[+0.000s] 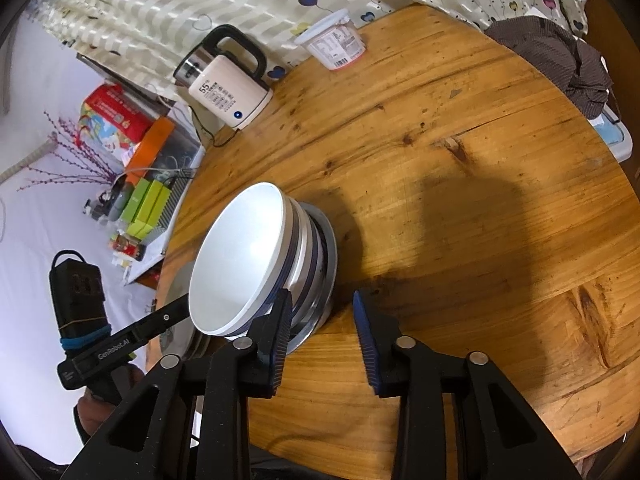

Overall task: Organize plates and bowls
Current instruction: 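Carry the steel bowl stack with both tools over the green plate stack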

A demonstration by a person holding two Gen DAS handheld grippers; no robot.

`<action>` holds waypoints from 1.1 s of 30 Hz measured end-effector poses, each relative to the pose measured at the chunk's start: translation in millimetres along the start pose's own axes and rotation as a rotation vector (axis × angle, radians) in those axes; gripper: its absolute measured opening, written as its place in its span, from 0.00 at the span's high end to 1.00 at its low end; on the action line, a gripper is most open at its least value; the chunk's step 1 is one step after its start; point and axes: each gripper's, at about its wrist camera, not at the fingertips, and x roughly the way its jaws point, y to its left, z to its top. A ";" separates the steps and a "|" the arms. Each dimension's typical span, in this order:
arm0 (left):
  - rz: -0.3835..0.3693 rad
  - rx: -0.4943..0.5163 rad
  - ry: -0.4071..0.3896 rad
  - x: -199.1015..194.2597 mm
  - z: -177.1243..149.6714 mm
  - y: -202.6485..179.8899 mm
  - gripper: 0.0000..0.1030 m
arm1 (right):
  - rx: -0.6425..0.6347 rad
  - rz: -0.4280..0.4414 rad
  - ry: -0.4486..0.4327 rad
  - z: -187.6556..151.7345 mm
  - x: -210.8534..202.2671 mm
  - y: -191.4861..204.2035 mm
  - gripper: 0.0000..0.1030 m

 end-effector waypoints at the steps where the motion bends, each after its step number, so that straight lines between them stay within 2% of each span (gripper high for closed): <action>1: -0.004 -0.004 0.002 0.8 0.1 0.4 0.70 | 0.001 0.000 0.002 -0.2 0.1 -0.7 0.77; 3: -0.013 -0.010 0.004 1.7 0.8 1.5 0.70 | 0.007 0.004 0.005 -0.6 1.3 -2.8 0.81; 13: -0.067 -0.034 0.038 13.4 4.4 4.5 0.70 | 0.025 0.028 0.024 0.2 7.7 -10.5 0.87; 20: -0.088 -0.045 0.054 18.8 6.8 8.1 0.70 | 0.037 0.080 0.032 2.7 13.0 -14.5 0.92; 25: -0.123 -0.051 0.075 23.4 7.7 11.3 0.72 | 0.059 0.121 0.035 4.7 14.0 -21.9 0.92; 33: -0.178 -0.054 0.088 27.6 11.0 15.2 0.75 | 0.067 0.137 0.033 6.5 13.3 -25.7 0.92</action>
